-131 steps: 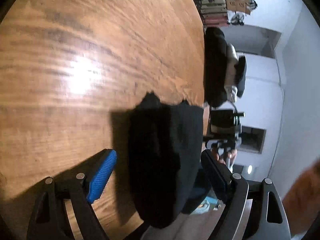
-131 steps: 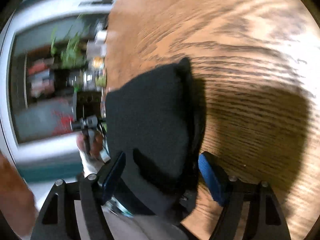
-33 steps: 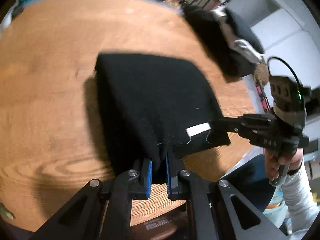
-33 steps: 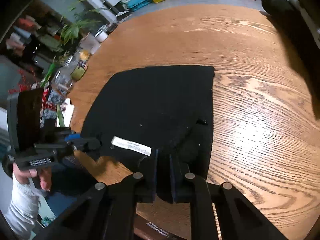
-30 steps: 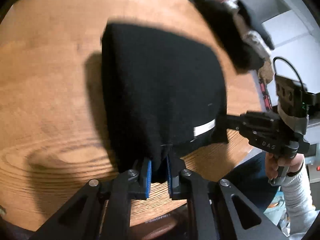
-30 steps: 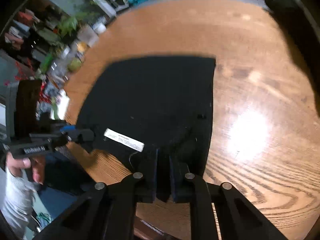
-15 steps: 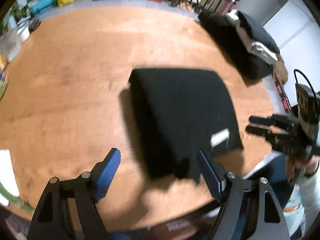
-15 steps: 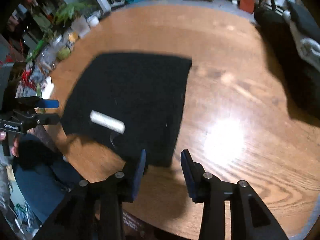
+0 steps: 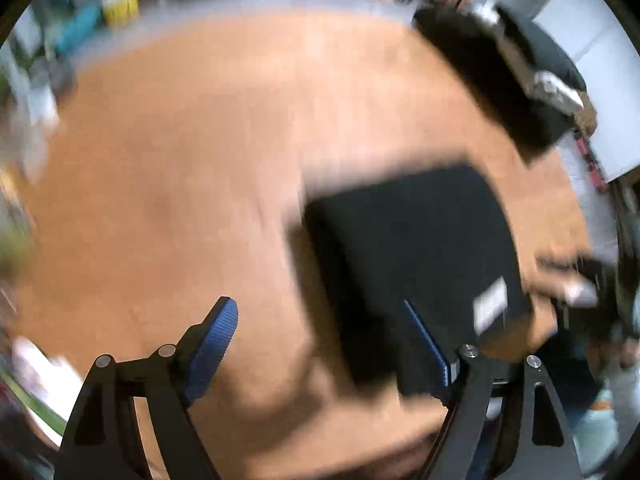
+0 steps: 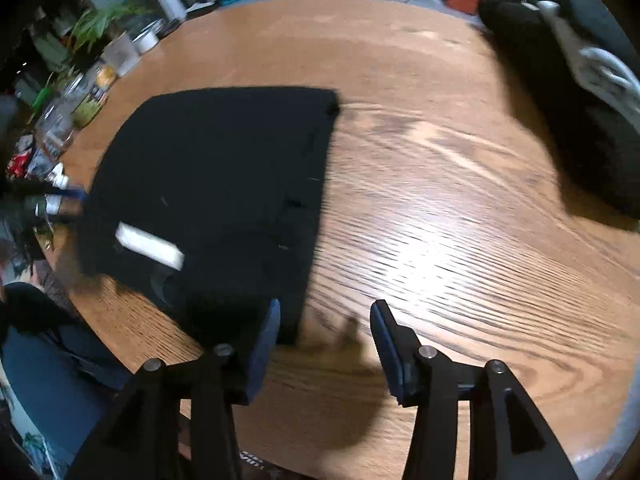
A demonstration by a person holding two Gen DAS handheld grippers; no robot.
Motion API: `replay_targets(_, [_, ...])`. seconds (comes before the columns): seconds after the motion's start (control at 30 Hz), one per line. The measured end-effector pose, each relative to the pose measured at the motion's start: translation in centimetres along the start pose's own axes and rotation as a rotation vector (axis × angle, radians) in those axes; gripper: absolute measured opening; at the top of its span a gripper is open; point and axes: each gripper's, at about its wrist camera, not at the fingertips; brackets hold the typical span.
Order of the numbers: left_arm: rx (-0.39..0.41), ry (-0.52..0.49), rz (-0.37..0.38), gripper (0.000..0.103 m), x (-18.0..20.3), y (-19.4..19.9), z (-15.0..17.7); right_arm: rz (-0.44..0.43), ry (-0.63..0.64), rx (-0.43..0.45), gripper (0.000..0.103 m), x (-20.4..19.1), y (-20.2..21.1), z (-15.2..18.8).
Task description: Fold clothes
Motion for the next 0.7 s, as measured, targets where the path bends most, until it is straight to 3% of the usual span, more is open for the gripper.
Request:
replay_targets(0.1, [0.086, -0.152, -0.078, 0.083, 2.5, -0.3, -6.0, -0.038, 0.01, -0.006, 0.054, -0.4, 0.7, 1.7])
replay_targets(0.13, [0.079, -0.188, -0.075, 0.083, 3.4, -1.2, -7.3, -0.057, 0.016, -0.017, 0.054, -0.6, 0.7, 2.2])
replay_targets(0.2, [0.012, -0.243, -0.014, 0.083, 5.1, -3.9, -9.1, -0.107, 0.022, -0.05, 0.054, -1.7, -0.1, 2.7])
replay_targets(0.3, [-0.078, -0.335, -0.022, 0.083, 6.9, -8.2, -9.3, -0.184, 0.031, -0.1, 0.054, -3.4, -1.5, 3.4])
replay_targets(0.4, [-0.108, -0.308, 0.005, 0.083, 6.5, -10.0, -9.2, -0.155, 0.053, -0.134, 0.058, -3.3, -3.0, 2.9])
replay_targets(0.57, [-0.131, -0.198, 0.161, 0.084, 3.6, -10.3, -7.3, -0.038, 0.057, -0.181, 0.067, -1.9, -4.7, 1.4])
replay_targets(0.7, [-0.15, -0.139, 0.201, 0.084, 1.5, -10.2, -5.4, 0.0, 0.039, -0.192, 0.07, -0.4, -5.0, -0.6])
Point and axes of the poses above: each gripper's, at about its wrist camera, not at the fingertips, and y roughly against the way its jaws point, x to its right, z to its underside, and after that the axes turned 13 degrees about -z, right-handed
